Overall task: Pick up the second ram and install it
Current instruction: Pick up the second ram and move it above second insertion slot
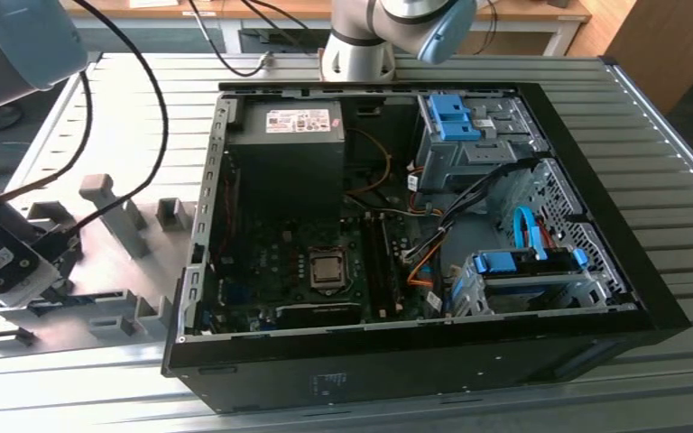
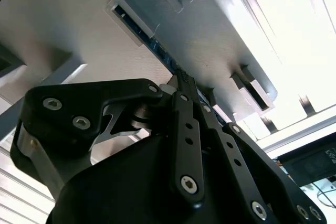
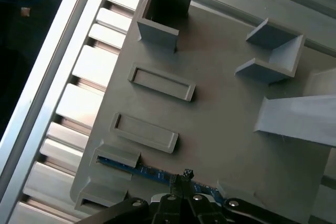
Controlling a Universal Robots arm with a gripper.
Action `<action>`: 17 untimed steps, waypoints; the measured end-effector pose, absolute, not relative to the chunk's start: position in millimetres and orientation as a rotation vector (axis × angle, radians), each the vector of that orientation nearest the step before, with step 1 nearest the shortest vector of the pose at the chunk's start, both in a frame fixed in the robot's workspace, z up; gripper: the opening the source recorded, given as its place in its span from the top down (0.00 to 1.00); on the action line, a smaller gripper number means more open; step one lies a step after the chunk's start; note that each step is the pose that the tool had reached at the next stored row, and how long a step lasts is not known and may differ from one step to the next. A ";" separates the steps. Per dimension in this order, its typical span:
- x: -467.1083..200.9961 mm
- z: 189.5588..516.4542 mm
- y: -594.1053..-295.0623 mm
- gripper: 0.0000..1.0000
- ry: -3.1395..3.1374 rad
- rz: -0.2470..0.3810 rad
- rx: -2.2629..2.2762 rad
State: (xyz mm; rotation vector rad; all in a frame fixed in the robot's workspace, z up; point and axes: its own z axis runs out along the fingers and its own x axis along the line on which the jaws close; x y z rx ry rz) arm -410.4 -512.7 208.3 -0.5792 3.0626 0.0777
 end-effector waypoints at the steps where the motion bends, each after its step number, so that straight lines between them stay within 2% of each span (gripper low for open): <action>1: -410.4 208.3 -512.7 0.89 3.060 0.078 -0.594; 17: -410.5 208.3 -512.7 0.89 3.009 0.081 -0.830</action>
